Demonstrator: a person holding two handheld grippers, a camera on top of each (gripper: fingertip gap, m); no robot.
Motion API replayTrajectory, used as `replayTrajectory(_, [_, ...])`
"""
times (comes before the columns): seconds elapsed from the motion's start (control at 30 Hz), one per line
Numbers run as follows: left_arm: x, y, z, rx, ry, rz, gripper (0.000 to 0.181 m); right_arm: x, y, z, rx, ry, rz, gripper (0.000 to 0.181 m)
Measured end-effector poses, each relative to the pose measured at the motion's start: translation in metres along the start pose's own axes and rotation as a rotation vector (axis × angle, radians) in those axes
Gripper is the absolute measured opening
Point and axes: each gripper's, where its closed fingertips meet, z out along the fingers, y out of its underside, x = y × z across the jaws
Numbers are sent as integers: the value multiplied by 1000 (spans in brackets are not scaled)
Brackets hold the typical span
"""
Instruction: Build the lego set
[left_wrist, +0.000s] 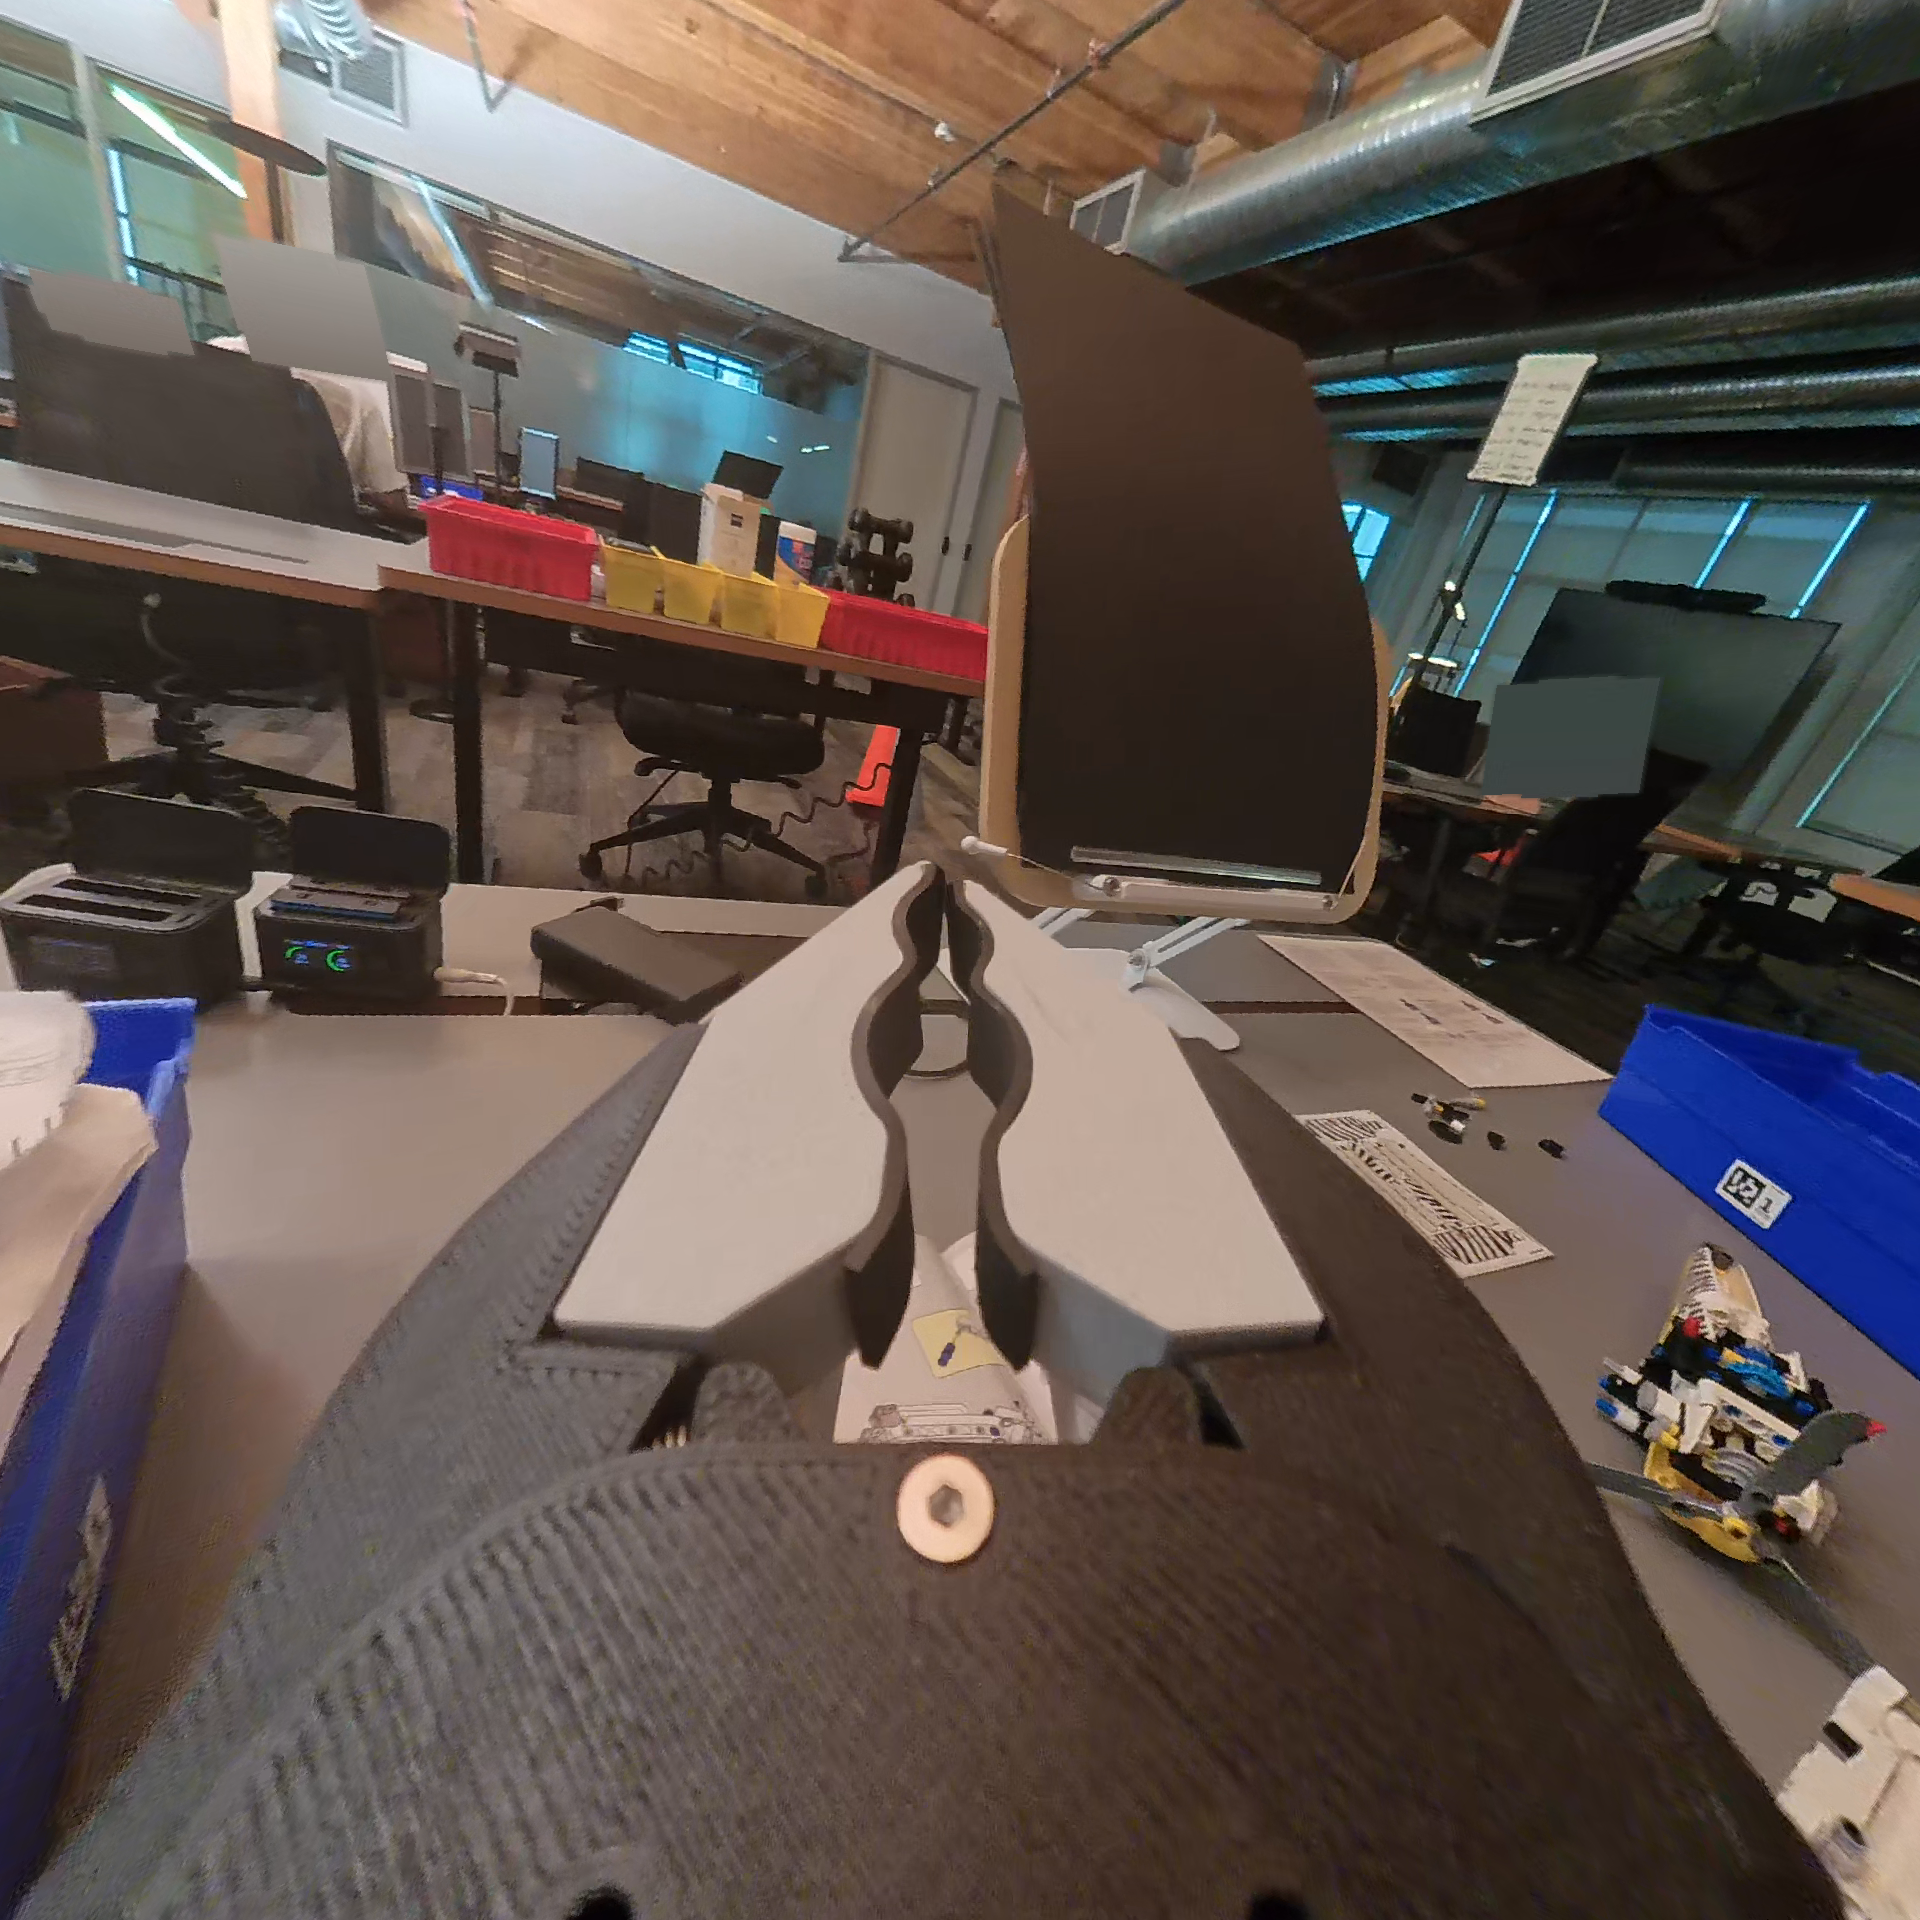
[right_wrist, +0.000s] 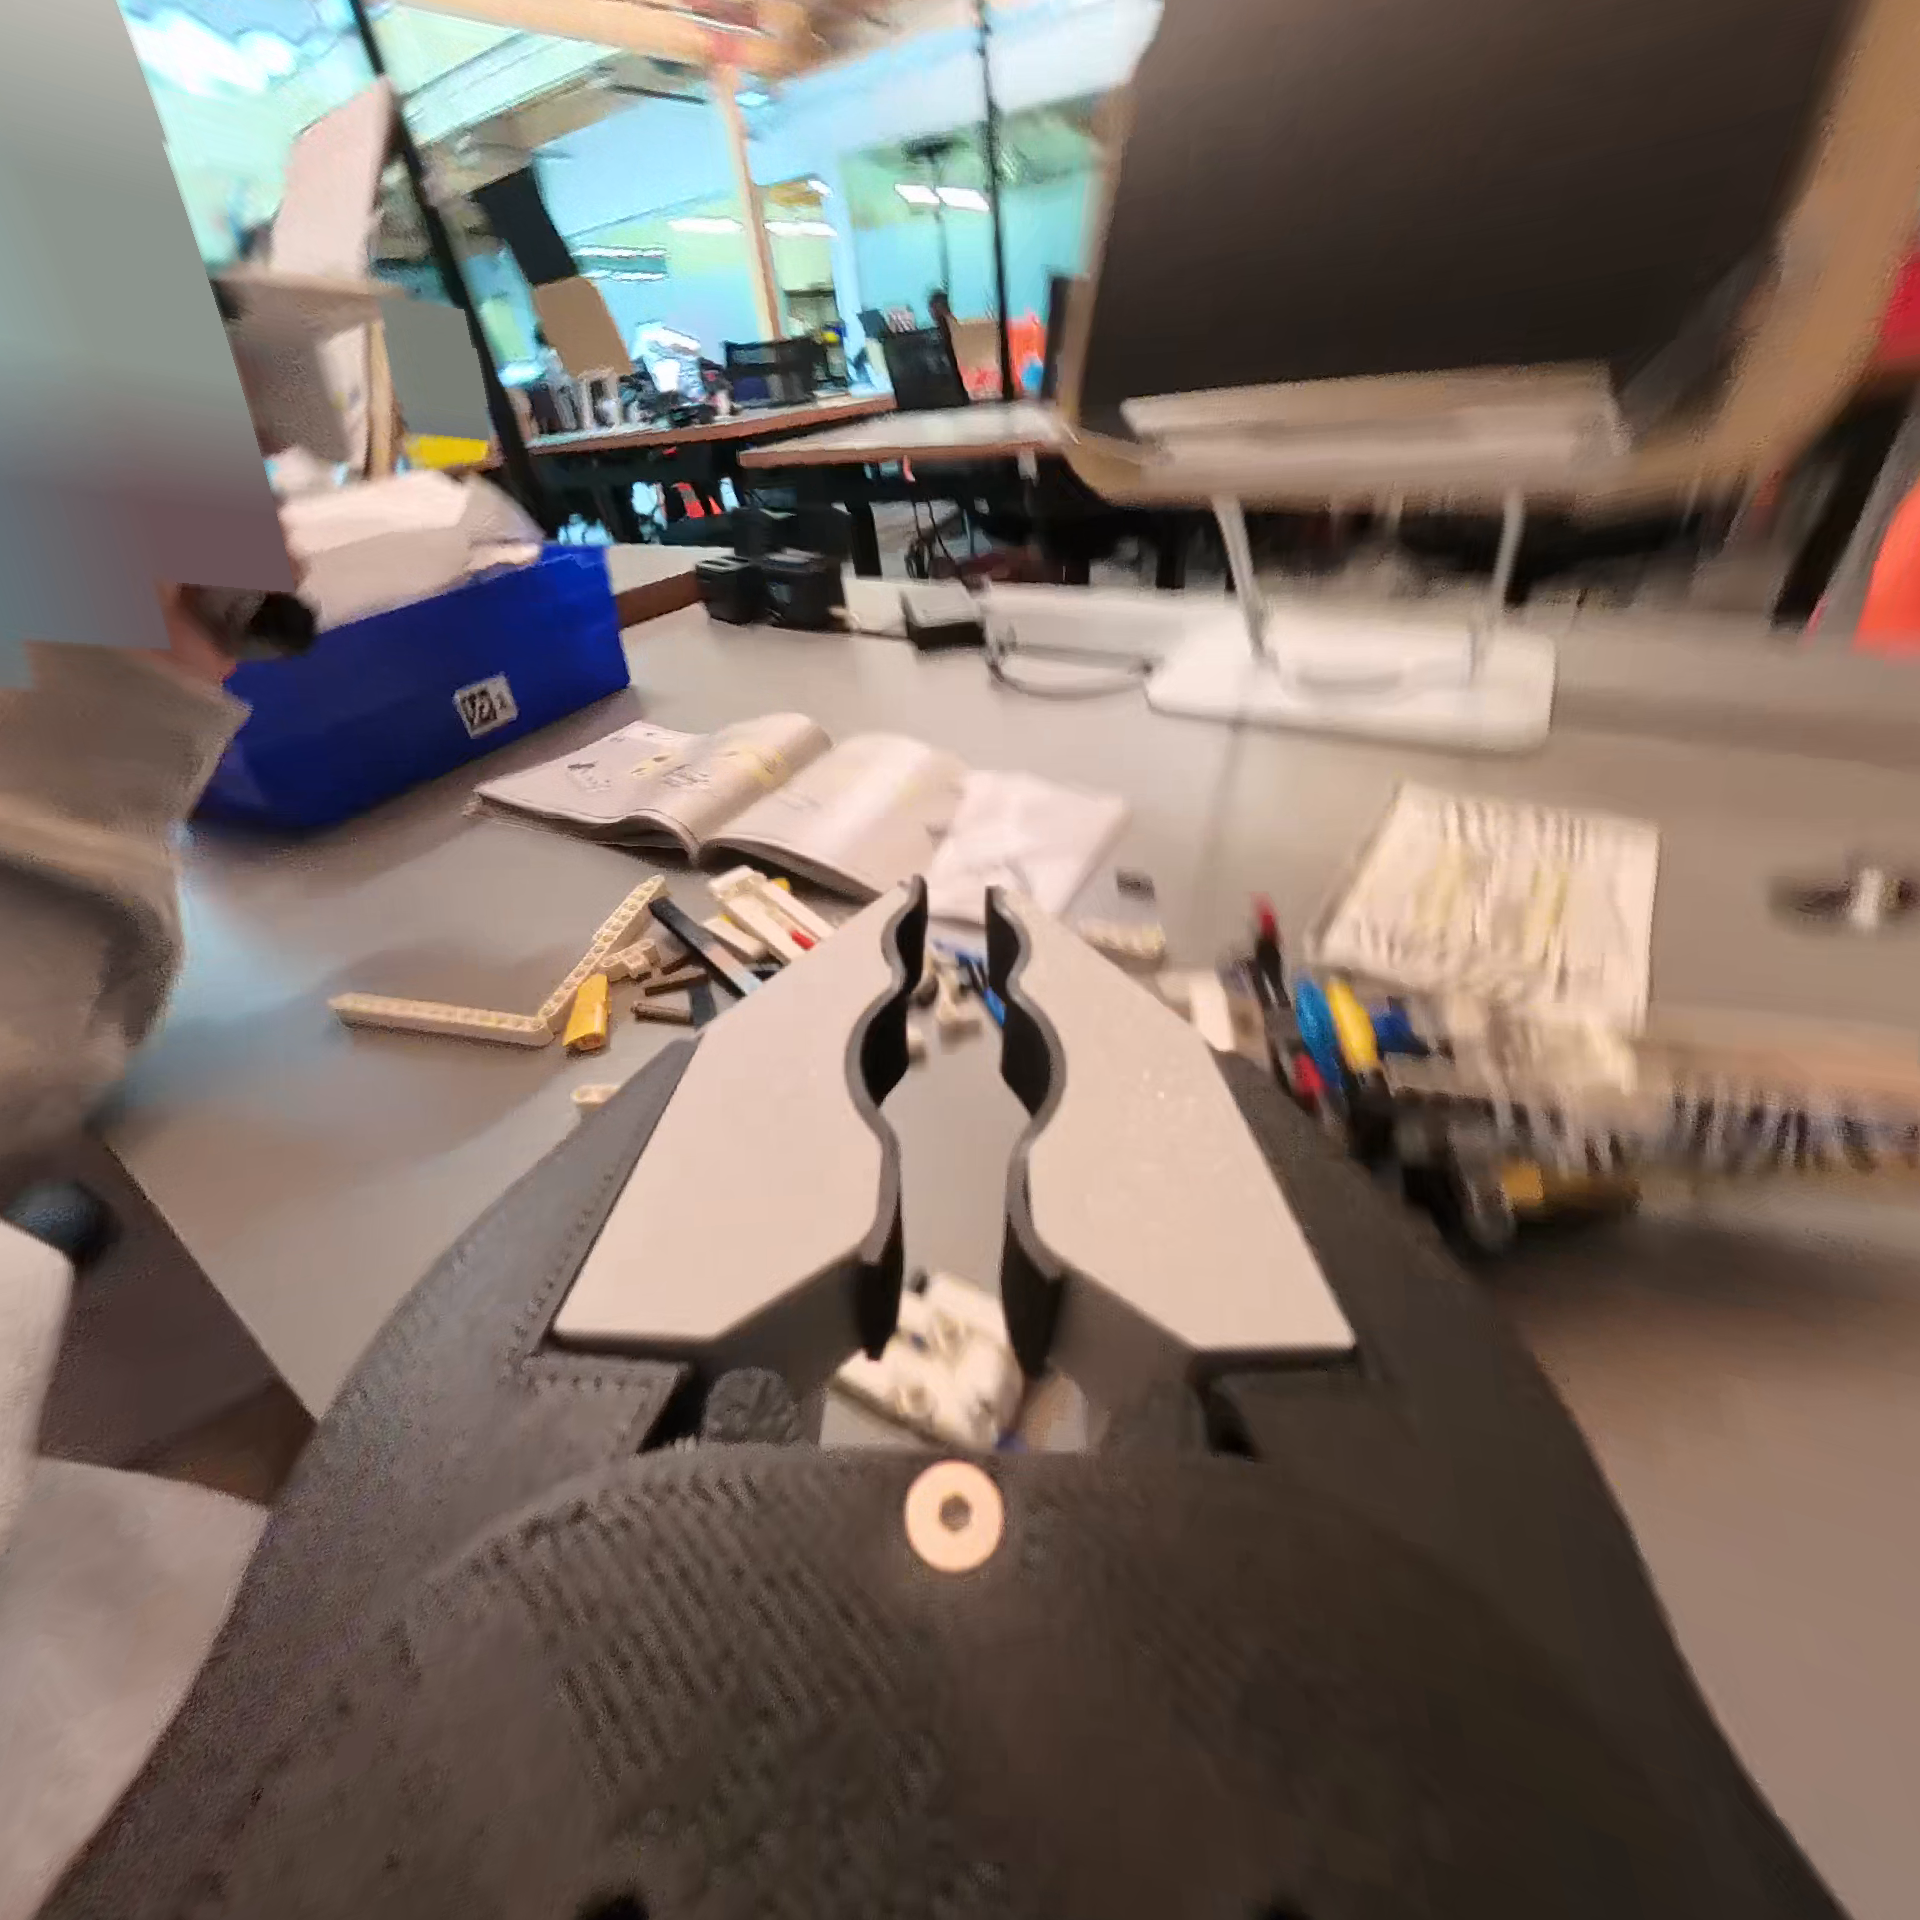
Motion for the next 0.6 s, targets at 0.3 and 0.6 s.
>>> replayTrajectory(0.3, [21, 10, 10, -36, 59, 15, 0, -50, 13, 40, -100, -27, -187, 51])
replayTrajectory(0.6, [32, 12, 13, -33, 108, -14, 14, -85, 18, 85, -170, -109, -294, 0])
